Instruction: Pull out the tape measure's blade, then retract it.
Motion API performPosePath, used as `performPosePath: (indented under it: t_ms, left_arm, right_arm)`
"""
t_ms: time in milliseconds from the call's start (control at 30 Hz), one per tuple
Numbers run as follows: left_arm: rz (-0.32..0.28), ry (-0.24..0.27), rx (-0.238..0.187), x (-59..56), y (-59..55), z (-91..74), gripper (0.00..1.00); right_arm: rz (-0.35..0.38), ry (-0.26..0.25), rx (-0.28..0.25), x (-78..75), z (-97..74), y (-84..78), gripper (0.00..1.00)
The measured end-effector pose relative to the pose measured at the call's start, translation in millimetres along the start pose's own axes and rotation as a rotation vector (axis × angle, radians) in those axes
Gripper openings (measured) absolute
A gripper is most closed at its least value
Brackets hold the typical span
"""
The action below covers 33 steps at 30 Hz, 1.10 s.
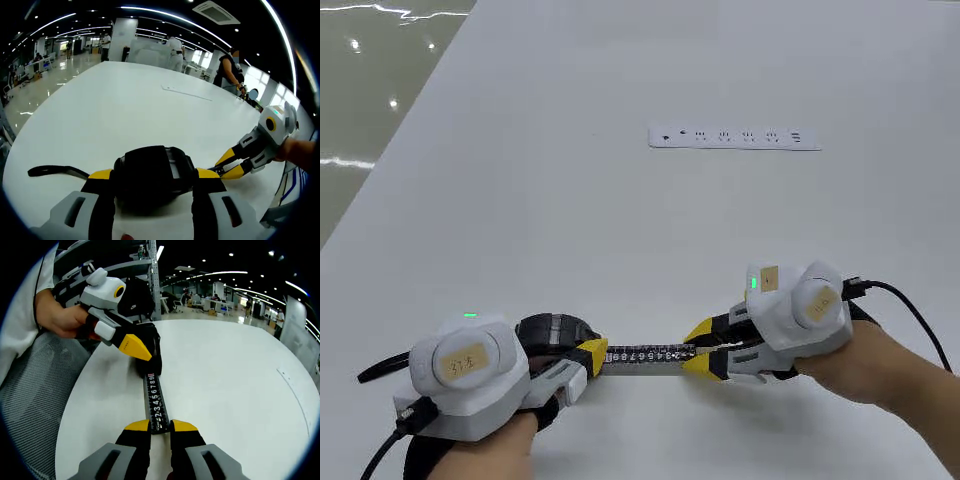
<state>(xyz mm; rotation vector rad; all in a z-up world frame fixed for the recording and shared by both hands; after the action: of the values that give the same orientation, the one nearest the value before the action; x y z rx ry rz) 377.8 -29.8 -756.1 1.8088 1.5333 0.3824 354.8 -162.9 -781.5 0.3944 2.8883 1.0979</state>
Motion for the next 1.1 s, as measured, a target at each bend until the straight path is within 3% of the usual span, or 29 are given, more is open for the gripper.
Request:
performPosePath:
  t_ms: [1100]
  left_arm:
    - [-0.01, -0.01, 0.001, 0.3, 0.8, -1.0, 0.57]
  right_arm:
    - [-0.034, 0.036, -0.058, 9.2, 43.5, 48.4, 0.12]
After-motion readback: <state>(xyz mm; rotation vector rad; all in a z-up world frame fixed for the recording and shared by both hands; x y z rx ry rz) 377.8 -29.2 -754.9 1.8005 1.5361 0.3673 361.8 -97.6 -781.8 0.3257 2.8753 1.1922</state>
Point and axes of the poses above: the centre of the closed fingertips' face, and the gripper's own axes: z roughly forward along the fingers, x roughly to its left, y roughly out of its top, the point moved 1 cm from there along -z, roughly backward along the fingers, and after that the axes turned 7 degrees about x, right-handed, at the moved point
